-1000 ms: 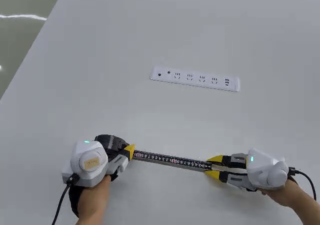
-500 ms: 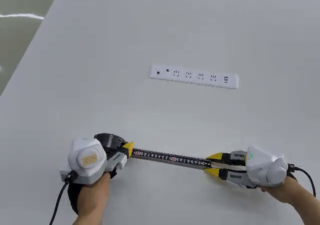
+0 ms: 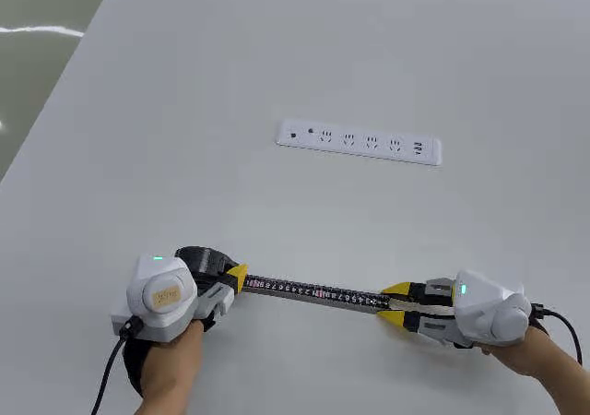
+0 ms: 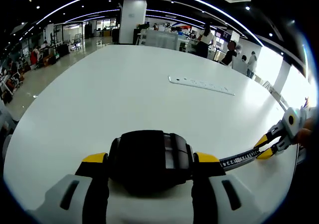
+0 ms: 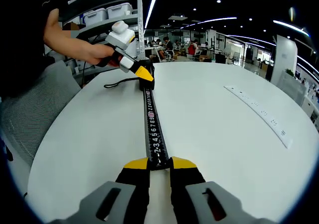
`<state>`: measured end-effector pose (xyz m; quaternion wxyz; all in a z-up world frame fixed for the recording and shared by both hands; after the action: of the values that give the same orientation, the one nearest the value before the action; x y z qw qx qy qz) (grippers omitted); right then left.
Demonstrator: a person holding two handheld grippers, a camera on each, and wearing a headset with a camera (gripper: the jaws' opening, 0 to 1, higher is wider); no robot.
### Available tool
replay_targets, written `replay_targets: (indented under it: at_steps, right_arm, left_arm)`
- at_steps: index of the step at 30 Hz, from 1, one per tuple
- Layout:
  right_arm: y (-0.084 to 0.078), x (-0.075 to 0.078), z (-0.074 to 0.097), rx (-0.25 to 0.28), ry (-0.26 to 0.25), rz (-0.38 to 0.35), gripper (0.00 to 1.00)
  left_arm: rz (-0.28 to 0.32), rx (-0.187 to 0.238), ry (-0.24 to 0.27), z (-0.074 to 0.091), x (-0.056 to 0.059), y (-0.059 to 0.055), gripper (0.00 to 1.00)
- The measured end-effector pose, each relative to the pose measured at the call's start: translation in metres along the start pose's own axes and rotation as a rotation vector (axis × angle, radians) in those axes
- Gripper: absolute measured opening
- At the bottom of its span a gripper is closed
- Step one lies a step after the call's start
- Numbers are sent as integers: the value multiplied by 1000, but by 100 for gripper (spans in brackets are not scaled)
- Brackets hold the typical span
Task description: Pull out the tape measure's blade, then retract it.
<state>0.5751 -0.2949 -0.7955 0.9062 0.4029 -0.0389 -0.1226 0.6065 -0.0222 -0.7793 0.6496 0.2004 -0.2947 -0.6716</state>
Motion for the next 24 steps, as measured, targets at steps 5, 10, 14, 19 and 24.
replay_targets:
  at_steps: [5, 10, 14, 19, 24]
  right_arm:
    - [2, 0, 0, 4, 0, 2, 14]
    - [4, -1, 1, 10, -2, 4, 14]
    - [6, -1, 2, 13, -3, 7, 14]
    - [7, -1, 1, 13, -4, 14, 14]
    - [8, -1, 1, 12, -3, 18, 14]
  left_arm:
    - [-3, -4, -7, 0, 0, 0, 64]
    - [-4, -8, -14, 1, 0, 0, 64]
    - [-5, -10, -20, 1, 0, 0, 63]
    - [-2, -12, -26, 1, -1, -1, 63]
    - [1, -14, -34, 2, -1, -1, 63]
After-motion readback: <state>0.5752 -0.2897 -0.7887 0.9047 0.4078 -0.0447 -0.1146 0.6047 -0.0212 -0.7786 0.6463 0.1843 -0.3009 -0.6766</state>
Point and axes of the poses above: the centre of the closed fingertips' face, and the gripper's own axes: z roughly backward along the fingers, x roughly to its right, y roughly out of its top, the point moved 2 cm from there along z, roughly backward along the fingers, and after that the axes turned 7 degrees about -x, right-handed, at the moved point
